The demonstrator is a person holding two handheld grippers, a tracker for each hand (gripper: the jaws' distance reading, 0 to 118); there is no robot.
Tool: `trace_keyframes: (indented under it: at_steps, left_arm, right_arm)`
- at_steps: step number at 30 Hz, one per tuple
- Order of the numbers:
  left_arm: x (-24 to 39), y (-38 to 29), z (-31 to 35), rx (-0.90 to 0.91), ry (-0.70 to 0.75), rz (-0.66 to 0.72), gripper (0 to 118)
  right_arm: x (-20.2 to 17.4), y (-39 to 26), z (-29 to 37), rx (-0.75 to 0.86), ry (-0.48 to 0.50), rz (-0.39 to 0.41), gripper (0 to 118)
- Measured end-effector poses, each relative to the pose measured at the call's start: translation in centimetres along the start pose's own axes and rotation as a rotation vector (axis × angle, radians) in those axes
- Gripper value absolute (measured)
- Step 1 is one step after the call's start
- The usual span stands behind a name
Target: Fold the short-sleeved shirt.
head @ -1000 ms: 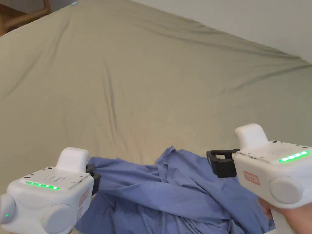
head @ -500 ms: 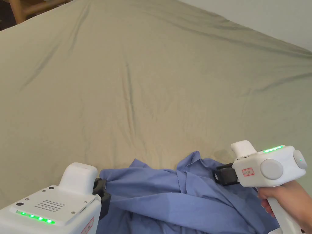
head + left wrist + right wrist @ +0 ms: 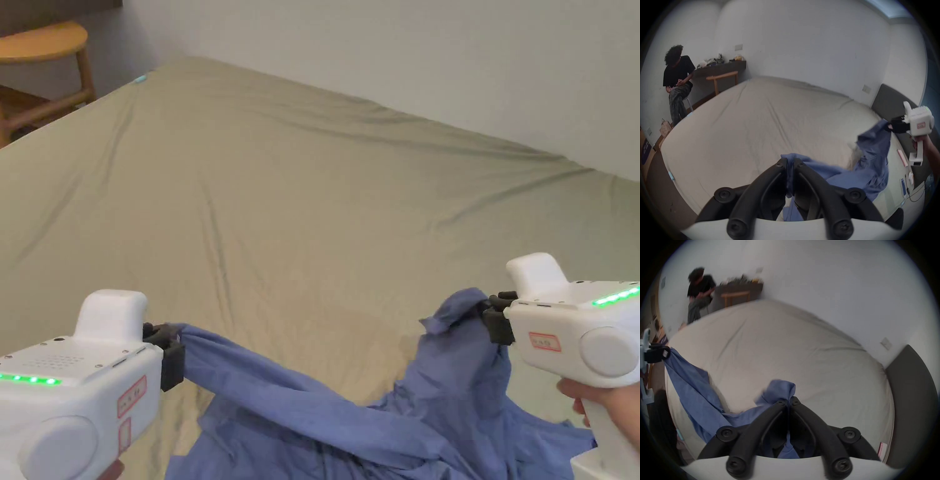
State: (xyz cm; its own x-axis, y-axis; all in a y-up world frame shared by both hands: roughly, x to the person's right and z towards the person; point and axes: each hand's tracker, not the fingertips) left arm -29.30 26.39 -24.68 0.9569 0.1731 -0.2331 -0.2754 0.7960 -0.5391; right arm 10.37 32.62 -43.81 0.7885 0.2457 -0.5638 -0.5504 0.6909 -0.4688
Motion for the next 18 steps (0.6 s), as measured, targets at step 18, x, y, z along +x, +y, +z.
trace_keyframes:
  at_steps: [18]
  left_arm:
    - [2.5,19.5,16.7,0.451,-0.060,-0.110,5]
  right_arm:
    - [7.8,1.2,31.7,0.616,-0.394,-0.293,1]
